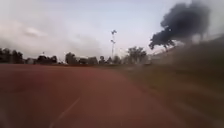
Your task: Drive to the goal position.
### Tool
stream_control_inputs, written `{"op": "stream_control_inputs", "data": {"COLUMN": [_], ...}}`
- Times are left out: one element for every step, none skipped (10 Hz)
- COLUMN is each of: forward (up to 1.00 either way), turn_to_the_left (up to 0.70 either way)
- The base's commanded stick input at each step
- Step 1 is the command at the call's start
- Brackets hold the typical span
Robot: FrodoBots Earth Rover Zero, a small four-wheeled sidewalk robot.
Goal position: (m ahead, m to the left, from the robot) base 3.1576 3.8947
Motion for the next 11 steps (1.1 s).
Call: {"op": "stream_control_inputs", "data": {"forward": [0.85, 0.85, 0.85, 0.85, 0.85, 0.85, 0.85, 0.85, 0.85, 0.85, 0.85], "turn_to_the_left": [0.00, 0.00, 0.00, 0.00, 0.00, 0.00, 0.00, 0.00, 0.00, 0.00, 0.00]}}
